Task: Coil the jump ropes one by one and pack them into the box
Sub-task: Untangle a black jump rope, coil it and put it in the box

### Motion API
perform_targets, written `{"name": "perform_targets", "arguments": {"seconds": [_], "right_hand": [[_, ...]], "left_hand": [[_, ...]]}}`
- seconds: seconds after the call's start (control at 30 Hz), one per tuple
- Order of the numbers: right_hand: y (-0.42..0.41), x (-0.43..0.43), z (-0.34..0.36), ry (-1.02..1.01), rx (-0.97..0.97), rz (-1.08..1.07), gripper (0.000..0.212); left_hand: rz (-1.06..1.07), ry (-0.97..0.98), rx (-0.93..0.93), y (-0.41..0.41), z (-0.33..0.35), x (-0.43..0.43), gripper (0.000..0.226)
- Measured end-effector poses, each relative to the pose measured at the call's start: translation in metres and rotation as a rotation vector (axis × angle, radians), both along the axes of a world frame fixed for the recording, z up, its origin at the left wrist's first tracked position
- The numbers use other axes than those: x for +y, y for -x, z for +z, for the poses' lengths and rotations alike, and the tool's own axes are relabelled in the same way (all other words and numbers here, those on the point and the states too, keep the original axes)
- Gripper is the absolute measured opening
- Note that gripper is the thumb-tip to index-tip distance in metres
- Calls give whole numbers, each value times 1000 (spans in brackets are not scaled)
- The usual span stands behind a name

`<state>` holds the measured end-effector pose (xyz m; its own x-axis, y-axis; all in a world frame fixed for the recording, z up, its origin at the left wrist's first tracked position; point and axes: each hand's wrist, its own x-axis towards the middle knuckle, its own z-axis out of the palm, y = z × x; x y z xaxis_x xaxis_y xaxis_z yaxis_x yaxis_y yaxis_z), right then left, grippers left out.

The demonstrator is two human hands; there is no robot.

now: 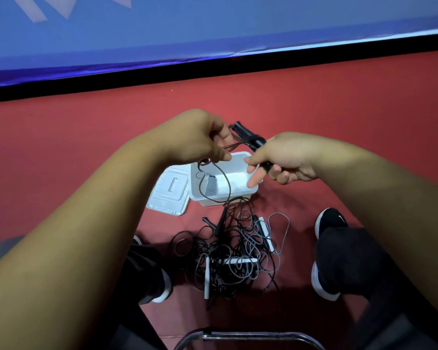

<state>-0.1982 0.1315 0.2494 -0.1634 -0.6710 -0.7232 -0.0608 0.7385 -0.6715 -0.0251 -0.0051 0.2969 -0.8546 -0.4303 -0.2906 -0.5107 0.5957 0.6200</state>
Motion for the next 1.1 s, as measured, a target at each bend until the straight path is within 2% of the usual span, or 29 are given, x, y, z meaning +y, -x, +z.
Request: {"name": "perform_targets", "arguments": {"seconds": [0.13, 0.2, 0.3, 0.4, 0.5, 0.63, 0.77, 0.8, 0.97, 1.1], "right_hand": [[-11, -5, 2, 153, -76, -92, 26], [-15, -7, 0, 196, -129, -159, 25], [-15, -9, -1, 236, -213, -234, 26], [-11, -9, 3, 236, -244, -227, 24], [-8, -9, 6, 251, -168, -193, 24], [-8, -9, 5, 283, -15, -150, 11], [-13, -8, 6, 336, 159, 17, 8], [-14, -7, 6, 344, 157, 44, 9], [-20, -2, 5, 349, 54, 80, 15], [-21, 0, 5, 330, 52, 46, 25]], "left_hand": [[110, 3, -186, 5, -16, 9, 24], [194, -80, -186, 9, -22, 17, 30], [336, -220, 13, 14, -25, 20, 27], [317, -334, 231, 10, -26, 8, 21], [300, -322, 314, 4, -22, -3, 16], [305, -520, 360, 4, -15, -5, 46], [414, -569, 243, 7, -14, 4, 68], [429, -602, 240, 7, -16, 5, 66], [433, -959, 353, 14, -23, 12, 27], [429, -981, 377, 18, -27, 15, 23]]}}
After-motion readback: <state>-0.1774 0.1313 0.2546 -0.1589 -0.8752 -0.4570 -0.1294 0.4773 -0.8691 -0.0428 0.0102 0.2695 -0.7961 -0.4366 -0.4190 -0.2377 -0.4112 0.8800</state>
